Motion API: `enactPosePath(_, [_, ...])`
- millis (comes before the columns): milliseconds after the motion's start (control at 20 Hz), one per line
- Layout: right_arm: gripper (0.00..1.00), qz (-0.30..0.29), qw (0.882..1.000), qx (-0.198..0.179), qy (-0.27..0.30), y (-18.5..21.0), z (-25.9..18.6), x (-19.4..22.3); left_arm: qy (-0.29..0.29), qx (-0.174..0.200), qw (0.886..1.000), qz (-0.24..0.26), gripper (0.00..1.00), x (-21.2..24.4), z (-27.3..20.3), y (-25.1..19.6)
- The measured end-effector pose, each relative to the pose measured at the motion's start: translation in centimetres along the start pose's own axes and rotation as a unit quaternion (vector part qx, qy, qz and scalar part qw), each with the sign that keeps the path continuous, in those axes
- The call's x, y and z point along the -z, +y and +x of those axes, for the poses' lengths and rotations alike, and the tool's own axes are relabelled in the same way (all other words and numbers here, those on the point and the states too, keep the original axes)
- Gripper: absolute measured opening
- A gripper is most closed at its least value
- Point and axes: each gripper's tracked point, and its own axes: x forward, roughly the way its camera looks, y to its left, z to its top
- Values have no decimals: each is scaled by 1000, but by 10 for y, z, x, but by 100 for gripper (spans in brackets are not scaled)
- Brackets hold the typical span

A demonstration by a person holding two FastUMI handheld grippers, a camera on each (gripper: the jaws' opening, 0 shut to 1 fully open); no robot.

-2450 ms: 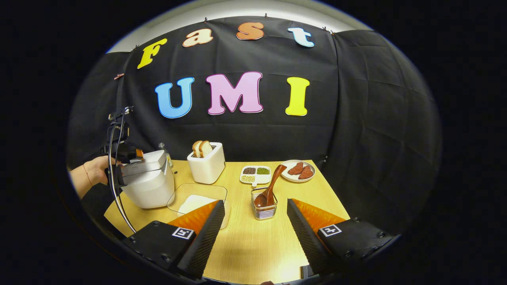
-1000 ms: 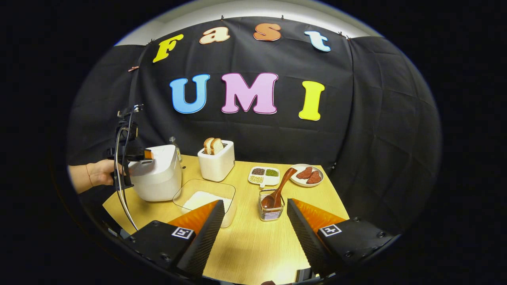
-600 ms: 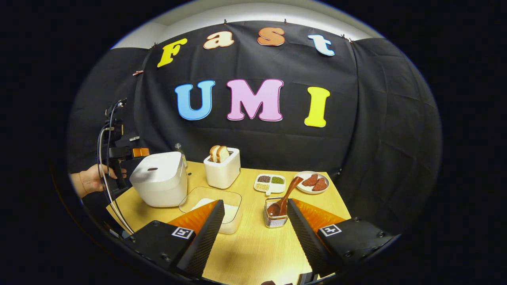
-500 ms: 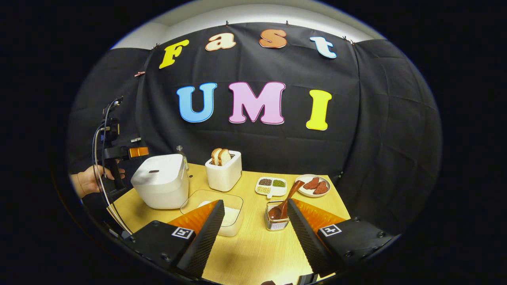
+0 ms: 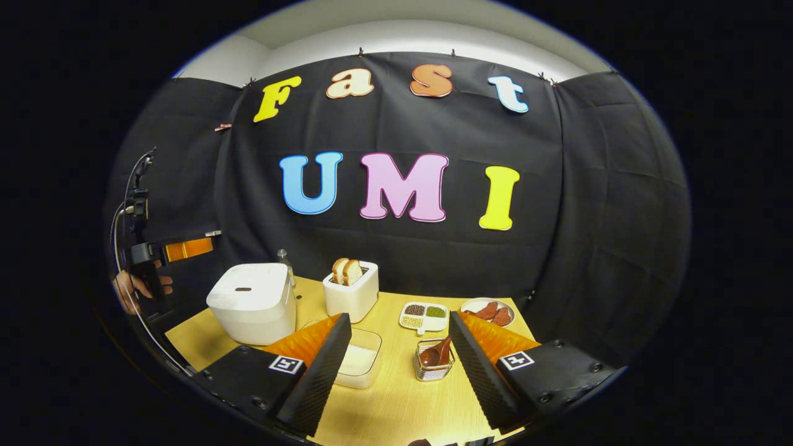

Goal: Close the left gripper, press the button to open the rice cooker; take a wooden spoon from the chopstick holder with the right hand, scoop a spoonful of rice and pour it into the rice cooker, then put the wooden spoon back into the chopstick holder.

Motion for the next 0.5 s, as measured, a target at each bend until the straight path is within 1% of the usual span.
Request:
enactPosePath(150, [98,0,1000,2,-20,0,-2,-17,-21,17,1000,12,98,-16,-21,-8])
enactPosePath(300, [98,13,999,3,-45,3,-6,-36,-31,28,999,11,98,-24,-42,-12])
enactPosePath(500, [98,22,996,9,-80,-1,-9,-62,-51,26,998,3,98,-35,-69,-9])
